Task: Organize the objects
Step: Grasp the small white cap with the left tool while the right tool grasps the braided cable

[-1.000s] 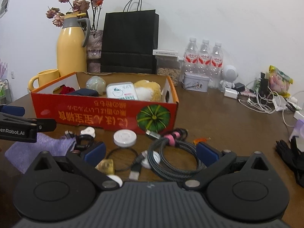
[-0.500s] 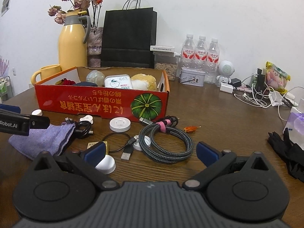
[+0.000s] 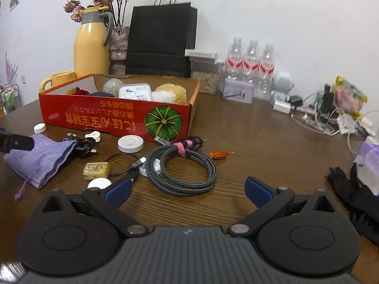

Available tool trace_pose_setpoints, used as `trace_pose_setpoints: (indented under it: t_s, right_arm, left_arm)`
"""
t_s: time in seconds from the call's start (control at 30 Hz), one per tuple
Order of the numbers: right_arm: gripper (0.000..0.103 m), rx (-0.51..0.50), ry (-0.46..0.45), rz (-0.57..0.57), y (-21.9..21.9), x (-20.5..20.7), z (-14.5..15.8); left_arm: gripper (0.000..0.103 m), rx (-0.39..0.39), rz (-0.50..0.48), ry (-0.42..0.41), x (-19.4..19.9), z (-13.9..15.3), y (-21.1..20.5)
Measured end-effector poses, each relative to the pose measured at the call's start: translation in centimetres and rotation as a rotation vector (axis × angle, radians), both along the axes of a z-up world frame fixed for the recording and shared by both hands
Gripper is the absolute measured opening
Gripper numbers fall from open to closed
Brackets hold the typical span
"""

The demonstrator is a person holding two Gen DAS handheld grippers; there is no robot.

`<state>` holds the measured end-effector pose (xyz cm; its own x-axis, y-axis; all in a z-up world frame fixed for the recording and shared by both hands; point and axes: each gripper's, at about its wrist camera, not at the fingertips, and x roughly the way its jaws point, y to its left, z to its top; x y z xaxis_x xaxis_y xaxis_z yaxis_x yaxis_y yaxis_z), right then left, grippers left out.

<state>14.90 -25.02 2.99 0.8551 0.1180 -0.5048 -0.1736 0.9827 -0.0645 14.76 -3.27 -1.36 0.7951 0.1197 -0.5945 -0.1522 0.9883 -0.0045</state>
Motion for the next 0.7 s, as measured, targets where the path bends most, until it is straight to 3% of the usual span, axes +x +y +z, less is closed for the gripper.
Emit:
trace_pose_setpoints:
  t_s: [0.23, 0.37, 0.47, 0.53, 0.7]
  right_arm:
    - [0.103, 0.100, 0.146, 0.038, -0.8, 5.1, -0.1]
    - [0.103, 0.099, 0.195, 0.044, -0.4, 7.5, -1.3]
    - [0.103, 0.087, 0.184, 0.054, -0.3, 7.6, -1.8]
    - [0.091, 0.095, 0.169, 0.067, -0.3, 7.2, -1.7]
    - [0.088, 0.111, 0.111, 0.091, -0.3, 5.8, -1.1]
  left_arm:
    - [0.103, -0.010, 0.034, 0.010, 0.0, 0.3, 0.2]
    - [0.103, 0.003, 0.052, 0.009, -0.1, 0.5, 0.5]
    - [0.103, 0.011, 0.064, -0.001, -0.1, 0.6, 0.8]
    - [0.103, 0.016, 0.074, -0.001, 0.1, 0.6, 1.1]
    - [0.103, 0.008, 0.106, 0.007, 0.6, 0.3, 2.0]
